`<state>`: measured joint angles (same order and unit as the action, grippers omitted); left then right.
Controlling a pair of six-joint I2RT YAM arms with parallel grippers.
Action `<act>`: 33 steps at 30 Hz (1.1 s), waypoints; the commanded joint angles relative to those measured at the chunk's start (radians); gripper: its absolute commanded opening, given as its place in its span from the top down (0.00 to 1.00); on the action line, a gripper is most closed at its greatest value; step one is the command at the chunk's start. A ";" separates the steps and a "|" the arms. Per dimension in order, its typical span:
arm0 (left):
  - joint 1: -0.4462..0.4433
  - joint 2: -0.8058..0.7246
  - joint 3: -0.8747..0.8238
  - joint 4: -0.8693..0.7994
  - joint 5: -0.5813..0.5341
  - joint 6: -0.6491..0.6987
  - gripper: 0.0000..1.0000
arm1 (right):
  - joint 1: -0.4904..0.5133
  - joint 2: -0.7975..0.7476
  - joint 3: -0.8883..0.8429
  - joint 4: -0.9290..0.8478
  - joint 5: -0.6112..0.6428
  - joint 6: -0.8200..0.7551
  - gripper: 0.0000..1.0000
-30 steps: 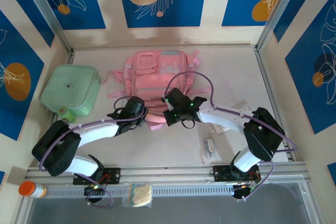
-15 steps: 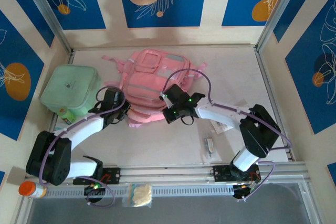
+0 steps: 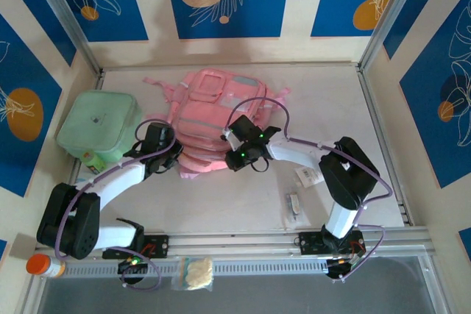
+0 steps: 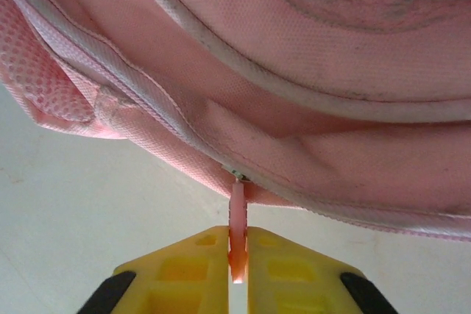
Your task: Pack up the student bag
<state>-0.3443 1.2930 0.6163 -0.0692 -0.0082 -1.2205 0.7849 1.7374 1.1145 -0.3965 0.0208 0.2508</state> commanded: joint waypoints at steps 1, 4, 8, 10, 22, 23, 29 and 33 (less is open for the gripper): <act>0.004 0.010 0.028 -0.002 0.001 0.017 1.00 | 0.001 0.020 0.027 0.060 -0.062 -0.024 0.84; 0.002 0.014 0.028 0.004 0.003 0.008 1.00 | 0.000 0.053 0.043 0.065 -0.074 -0.029 0.81; 0.000 0.013 0.028 0.005 0.001 0.003 1.00 | 0.002 0.074 0.048 0.078 -0.057 -0.033 0.80; -0.001 0.006 0.028 0.005 0.002 -0.003 1.00 | 0.003 0.081 0.049 0.084 -0.040 -0.039 0.80; 0.000 -0.071 0.063 -0.096 -0.057 0.050 1.00 | 0.015 0.019 0.042 -0.006 0.083 -0.031 1.00; 0.004 -0.083 0.066 -0.106 -0.061 0.060 1.00 | 0.015 0.005 0.032 -0.018 0.100 -0.027 1.00; 0.064 -0.142 0.098 -0.212 -0.071 0.162 1.00 | -0.018 -0.098 -0.034 -0.107 0.205 0.015 1.00; 0.140 -0.109 0.166 -0.259 -0.012 0.280 1.00 | -0.013 -0.136 -0.025 -0.144 0.171 -0.037 1.00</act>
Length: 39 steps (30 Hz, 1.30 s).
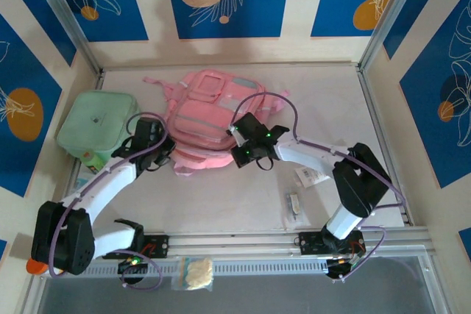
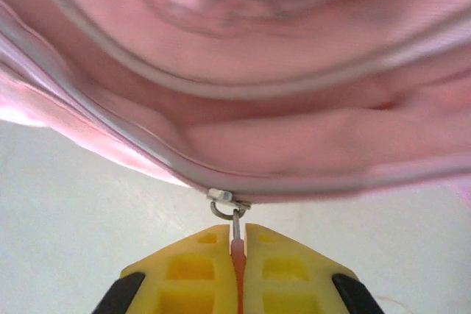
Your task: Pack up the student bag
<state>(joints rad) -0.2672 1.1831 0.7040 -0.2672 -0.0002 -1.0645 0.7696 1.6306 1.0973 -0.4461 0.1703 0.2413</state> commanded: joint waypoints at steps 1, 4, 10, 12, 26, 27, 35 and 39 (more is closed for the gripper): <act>0.080 0.019 0.097 -0.068 0.004 0.149 1.00 | 0.021 -0.036 -0.002 -0.088 -0.001 -0.045 1.00; 0.101 0.053 0.133 -0.067 0.059 0.186 1.00 | 0.074 -0.028 0.034 -0.040 -0.053 -0.014 1.00; 0.051 -0.090 0.058 -0.077 0.116 0.091 0.66 | 0.099 0.026 0.084 0.024 -0.103 0.059 1.00; -0.019 -0.167 -0.004 -0.053 0.091 -0.009 0.56 | 0.093 0.029 0.071 0.046 -0.117 0.071 1.00; -0.520 -0.036 -0.123 0.200 -0.272 -0.646 0.40 | 0.097 0.013 0.007 0.078 -0.109 0.077 1.00; -0.524 -0.008 -0.105 0.191 -0.288 -0.657 0.40 | 0.100 0.012 0.004 0.081 -0.108 0.077 1.00; -0.557 0.130 -0.044 0.073 -0.402 -0.789 0.53 | 0.102 0.012 -0.010 0.093 -0.088 0.075 1.00; -0.554 0.146 -0.052 0.087 -0.444 -0.771 0.71 | 0.102 0.012 0.001 0.064 -0.049 0.080 1.00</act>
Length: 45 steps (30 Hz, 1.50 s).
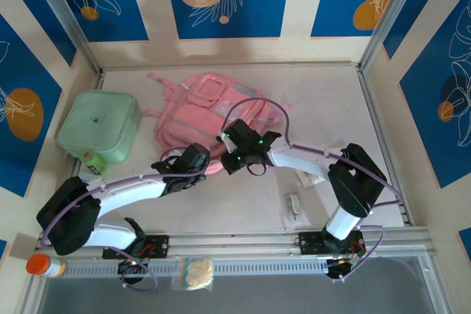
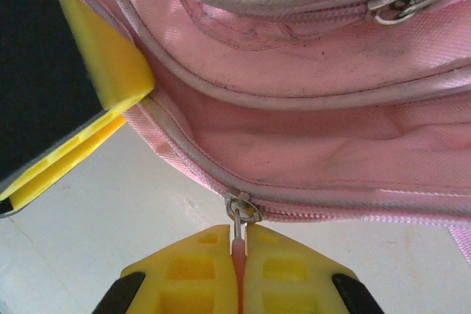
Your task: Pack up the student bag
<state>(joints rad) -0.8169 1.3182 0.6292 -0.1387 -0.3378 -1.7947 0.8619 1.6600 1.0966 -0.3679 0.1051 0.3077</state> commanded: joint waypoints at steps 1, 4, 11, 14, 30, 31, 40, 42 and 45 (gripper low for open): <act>-0.001 0.010 0.024 -0.054 -0.113 -0.034 0.75 | 0.011 -0.018 0.002 -0.022 0.029 0.016 1.00; 0.017 -0.008 0.015 -0.117 -0.135 0.001 0.90 | 0.017 -0.027 -0.003 -0.058 0.099 0.021 1.00; 0.125 -0.147 -0.069 -0.203 -0.104 0.137 1.00 | -0.045 -0.076 -0.062 -0.115 0.212 0.056 1.00; 0.187 -0.228 -0.113 -0.225 -0.070 0.204 1.00 | -0.098 -0.079 -0.080 -0.123 0.218 0.069 1.00; 0.233 -0.361 0.053 -0.330 0.060 0.617 0.62 | -0.198 -0.192 -0.027 -0.176 -0.100 0.199 0.50; 0.214 -0.361 0.067 -0.313 0.062 0.631 0.61 | -0.232 -0.182 -0.012 -0.181 -0.149 0.241 0.50; 0.072 -0.110 0.191 -0.155 0.118 0.678 0.66 | -0.369 0.003 0.121 -0.073 -0.282 0.549 0.42; 0.050 -0.077 0.190 -0.121 0.122 0.675 0.67 | -0.377 0.034 0.140 -0.064 -0.266 0.589 0.42; 0.024 -0.026 0.188 -0.083 0.116 0.678 0.68 | -0.377 0.067 0.144 -0.048 -0.231 0.658 0.41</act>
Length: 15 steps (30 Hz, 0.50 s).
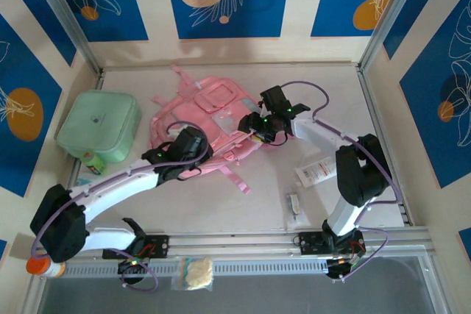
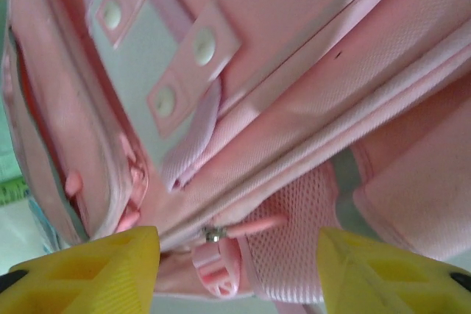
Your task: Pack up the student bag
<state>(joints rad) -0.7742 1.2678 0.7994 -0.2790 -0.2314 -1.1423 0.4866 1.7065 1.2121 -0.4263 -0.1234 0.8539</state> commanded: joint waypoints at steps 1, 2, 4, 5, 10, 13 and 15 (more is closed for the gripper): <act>-0.019 0.044 0.018 0.064 0.020 0.026 0.68 | 0.000 0.037 0.037 0.015 -0.002 0.130 0.41; -0.020 0.060 0.017 0.079 0.028 0.031 0.69 | 0.001 0.052 0.046 0.017 -0.004 0.143 0.42; -0.021 0.087 0.021 0.091 0.045 0.023 0.70 | 0.009 0.081 0.061 0.003 0.016 0.167 0.42; -0.024 0.093 0.018 0.103 0.051 0.022 0.72 | 0.013 0.090 0.059 0.007 0.025 0.181 0.41; -0.050 0.119 0.009 0.103 0.036 0.018 0.75 | 0.015 0.155 0.086 0.053 0.020 0.215 0.45; -0.060 0.136 -0.010 0.084 0.032 0.012 0.76 | 0.013 0.174 0.096 0.077 0.041 0.220 0.53; -0.068 0.145 -0.041 0.077 0.024 0.009 0.76 | 0.011 0.170 0.082 0.123 0.035 0.224 0.60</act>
<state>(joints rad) -0.8257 1.3975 0.7940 -0.1925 -0.2054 -1.1427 0.4973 1.8576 1.2819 -0.3733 -0.1055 1.0496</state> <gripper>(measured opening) 0.238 0.420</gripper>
